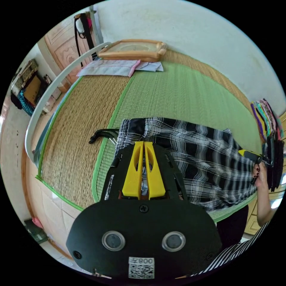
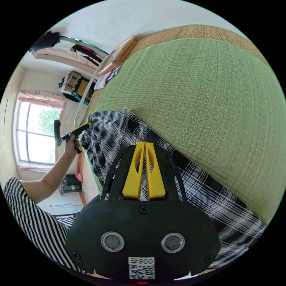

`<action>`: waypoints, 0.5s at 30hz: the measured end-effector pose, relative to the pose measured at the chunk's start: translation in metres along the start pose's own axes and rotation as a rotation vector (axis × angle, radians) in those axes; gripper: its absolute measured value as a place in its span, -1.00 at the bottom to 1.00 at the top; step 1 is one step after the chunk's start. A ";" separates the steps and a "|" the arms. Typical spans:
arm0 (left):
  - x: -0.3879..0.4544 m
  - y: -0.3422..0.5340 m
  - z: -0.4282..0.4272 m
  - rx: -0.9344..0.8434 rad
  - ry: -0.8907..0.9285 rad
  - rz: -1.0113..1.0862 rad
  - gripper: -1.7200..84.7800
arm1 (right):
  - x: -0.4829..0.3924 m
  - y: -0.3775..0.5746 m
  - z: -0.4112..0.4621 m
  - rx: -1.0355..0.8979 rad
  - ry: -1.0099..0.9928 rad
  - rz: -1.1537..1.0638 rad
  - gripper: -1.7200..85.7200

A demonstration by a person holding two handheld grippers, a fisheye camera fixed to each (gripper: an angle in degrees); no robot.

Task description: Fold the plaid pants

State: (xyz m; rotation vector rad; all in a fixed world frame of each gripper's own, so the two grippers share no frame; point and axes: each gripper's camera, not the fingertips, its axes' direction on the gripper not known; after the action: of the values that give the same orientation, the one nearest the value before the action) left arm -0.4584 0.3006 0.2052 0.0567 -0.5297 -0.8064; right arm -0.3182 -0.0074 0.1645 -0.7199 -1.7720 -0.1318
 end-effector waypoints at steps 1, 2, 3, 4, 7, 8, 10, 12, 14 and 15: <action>-0.003 0.002 -0.004 0.027 0.036 -0.023 -0.96 | -0.004 0.001 -0.003 0.006 0.012 -0.010 -0.96; -0.002 0.004 -0.009 0.054 0.047 -0.022 -0.96 | -0.014 0.004 -0.009 0.015 0.016 -0.032 -0.96; -0.001 0.006 -0.012 0.062 0.048 -0.015 -0.96 | -0.025 0.010 -0.015 0.020 -0.008 -0.060 -0.96; 0.002 0.009 -0.014 0.065 0.046 0.000 -0.96 | -0.032 0.014 -0.017 0.019 -0.021 -0.078 -0.96; 0.005 0.018 -0.011 0.015 0.022 0.030 -0.96 | -0.068 0.043 -0.010 -0.048 -0.021 -0.165 -0.96; 0.003 0.022 -0.007 -0.012 0.014 0.023 -0.96 | -0.083 0.057 -0.001 -0.089 -0.030 -0.197 -0.96; 0.000 0.027 -0.002 -0.039 0.011 0.024 -0.96 | -0.101 0.076 0.014 -0.153 -0.034 -0.228 -0.96; -0.004 0.029 0.001 -0.051 0.017 0.007 -0.96 | -0.116 0.096 0.033 -0.224 -0.006 -0.237 -0.96; -0.007 0.029 -0.002 -0.042 0.043 -0.036 -0.96 | -0.122 0.107 0.041 -0.239 0.031 -0.246 -0.96; -0.006 0.030 -0.005 -0.028 0.047 -0.037 -0.96 | -0.124 0.113 0.047 -0.256 0.065 -0.250 -0.96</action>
State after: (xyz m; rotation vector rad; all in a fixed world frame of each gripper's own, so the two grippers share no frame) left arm -0.4398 0.3251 0.2055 0.0592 -0.4740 -0.8469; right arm -0.2793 0.0543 0.0068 -0.6634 -1.7951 -0.5538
